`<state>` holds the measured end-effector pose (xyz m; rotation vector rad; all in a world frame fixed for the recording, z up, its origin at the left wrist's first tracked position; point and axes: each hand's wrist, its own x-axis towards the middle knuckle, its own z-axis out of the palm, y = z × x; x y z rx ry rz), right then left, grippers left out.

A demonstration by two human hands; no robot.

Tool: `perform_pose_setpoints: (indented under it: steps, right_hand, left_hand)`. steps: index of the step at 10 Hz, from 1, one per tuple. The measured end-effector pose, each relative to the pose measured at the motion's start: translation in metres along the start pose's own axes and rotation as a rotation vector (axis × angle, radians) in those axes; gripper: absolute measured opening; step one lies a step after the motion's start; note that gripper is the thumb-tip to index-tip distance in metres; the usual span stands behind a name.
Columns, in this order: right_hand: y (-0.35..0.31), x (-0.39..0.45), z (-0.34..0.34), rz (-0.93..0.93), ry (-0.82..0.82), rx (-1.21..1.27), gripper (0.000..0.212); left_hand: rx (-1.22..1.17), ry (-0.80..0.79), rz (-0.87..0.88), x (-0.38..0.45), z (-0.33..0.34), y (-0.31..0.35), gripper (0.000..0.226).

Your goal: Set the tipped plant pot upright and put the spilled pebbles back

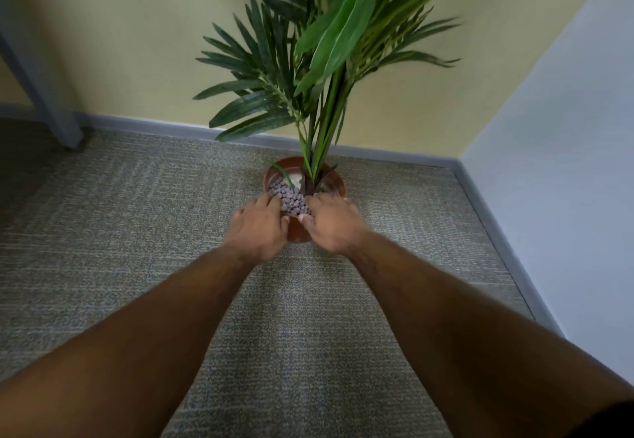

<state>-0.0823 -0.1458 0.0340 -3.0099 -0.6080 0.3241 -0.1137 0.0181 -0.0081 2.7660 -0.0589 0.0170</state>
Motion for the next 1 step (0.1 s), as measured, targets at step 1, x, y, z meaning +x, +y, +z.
perform_pose_setpoints:
  steps: [1]
  right_hand:
    - [-0.0041, -0.012, -0.0072, -0.018, 0.007, 0.009, 0.054]
  left_hand:
    - [0.015, -0.024, 0.0, -0.0052, -0.009, 0.0096, 0.041]
